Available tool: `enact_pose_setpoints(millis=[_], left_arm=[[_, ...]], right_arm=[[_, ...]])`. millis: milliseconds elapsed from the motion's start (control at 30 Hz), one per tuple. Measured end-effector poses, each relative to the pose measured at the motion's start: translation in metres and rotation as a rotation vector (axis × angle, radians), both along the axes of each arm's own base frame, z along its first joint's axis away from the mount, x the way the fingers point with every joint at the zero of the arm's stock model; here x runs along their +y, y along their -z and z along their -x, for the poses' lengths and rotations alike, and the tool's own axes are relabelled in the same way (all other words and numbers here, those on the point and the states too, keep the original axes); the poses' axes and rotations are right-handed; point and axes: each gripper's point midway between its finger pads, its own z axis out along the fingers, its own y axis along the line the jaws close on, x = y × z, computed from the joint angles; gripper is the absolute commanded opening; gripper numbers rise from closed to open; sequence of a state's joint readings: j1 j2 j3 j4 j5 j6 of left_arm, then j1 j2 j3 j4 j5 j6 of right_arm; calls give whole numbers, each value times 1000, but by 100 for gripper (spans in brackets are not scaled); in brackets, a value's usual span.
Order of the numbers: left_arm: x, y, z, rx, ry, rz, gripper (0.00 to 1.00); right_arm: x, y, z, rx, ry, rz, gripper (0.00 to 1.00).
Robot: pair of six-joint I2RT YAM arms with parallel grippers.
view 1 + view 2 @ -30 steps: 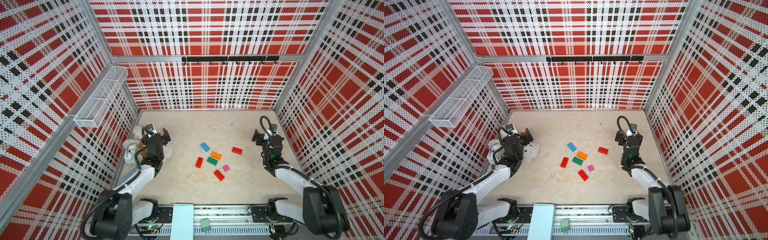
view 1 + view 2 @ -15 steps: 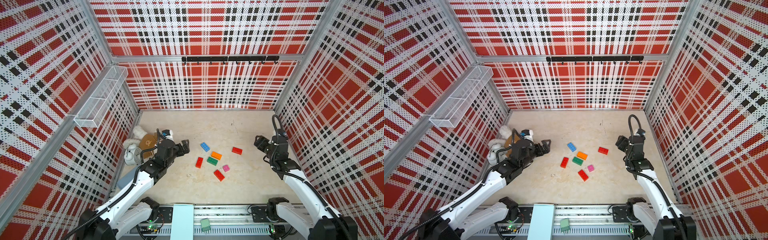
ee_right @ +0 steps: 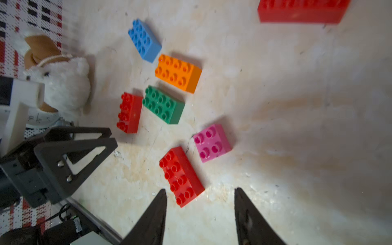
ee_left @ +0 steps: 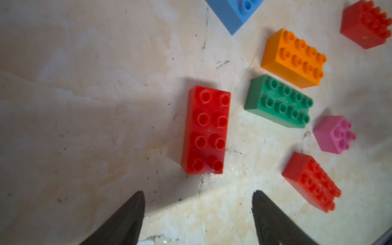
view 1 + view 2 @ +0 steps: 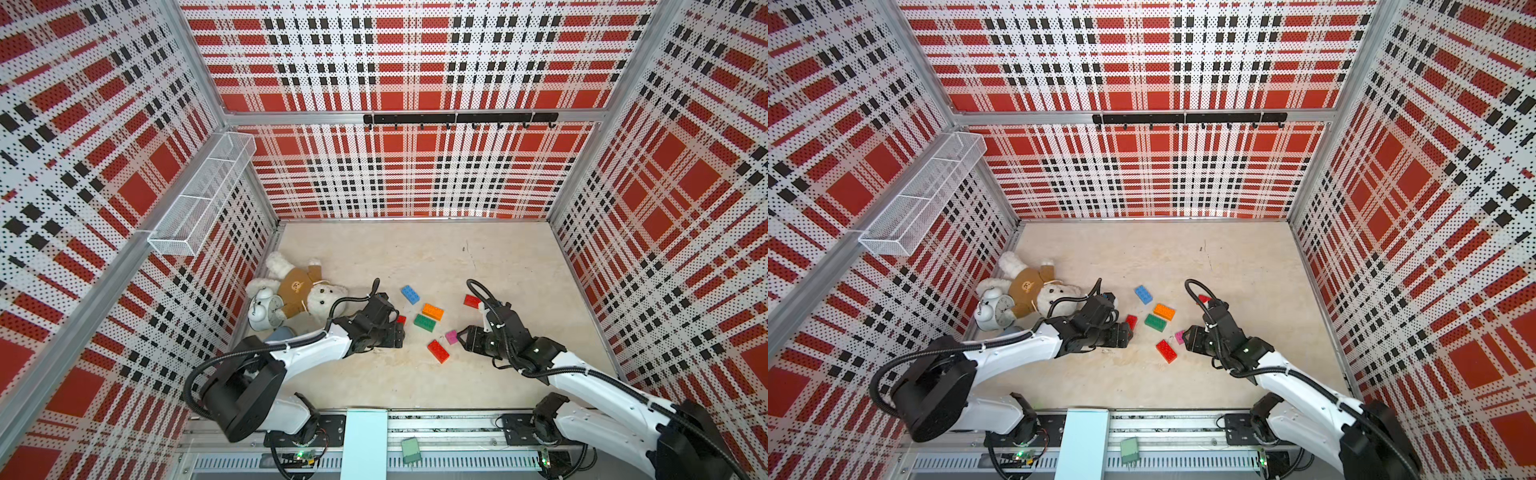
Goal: Assemble a small pinwheel with lego
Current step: Pick up the lego brick from the center of the board.
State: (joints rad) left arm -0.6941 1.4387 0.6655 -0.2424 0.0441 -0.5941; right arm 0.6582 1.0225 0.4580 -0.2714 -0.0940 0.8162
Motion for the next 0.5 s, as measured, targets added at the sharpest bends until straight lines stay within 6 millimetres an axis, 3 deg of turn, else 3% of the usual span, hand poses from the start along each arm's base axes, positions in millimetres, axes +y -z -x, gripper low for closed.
enact_pose_setpoints(millis=[67, 200, 500], left_arm=[[0, 5, -2, 17, -5, -3, 72], [-6, 6, -3, 25, 17, 10, 74], [-17, 8, -33, 2, 25, 35, 70]], right_arm=[[8, 11, 4, 38, -21, -1, 46], [16, 23, 10, 74, -36, -15, 47], [24, 20, 7, 62, -49, -51, 51]])
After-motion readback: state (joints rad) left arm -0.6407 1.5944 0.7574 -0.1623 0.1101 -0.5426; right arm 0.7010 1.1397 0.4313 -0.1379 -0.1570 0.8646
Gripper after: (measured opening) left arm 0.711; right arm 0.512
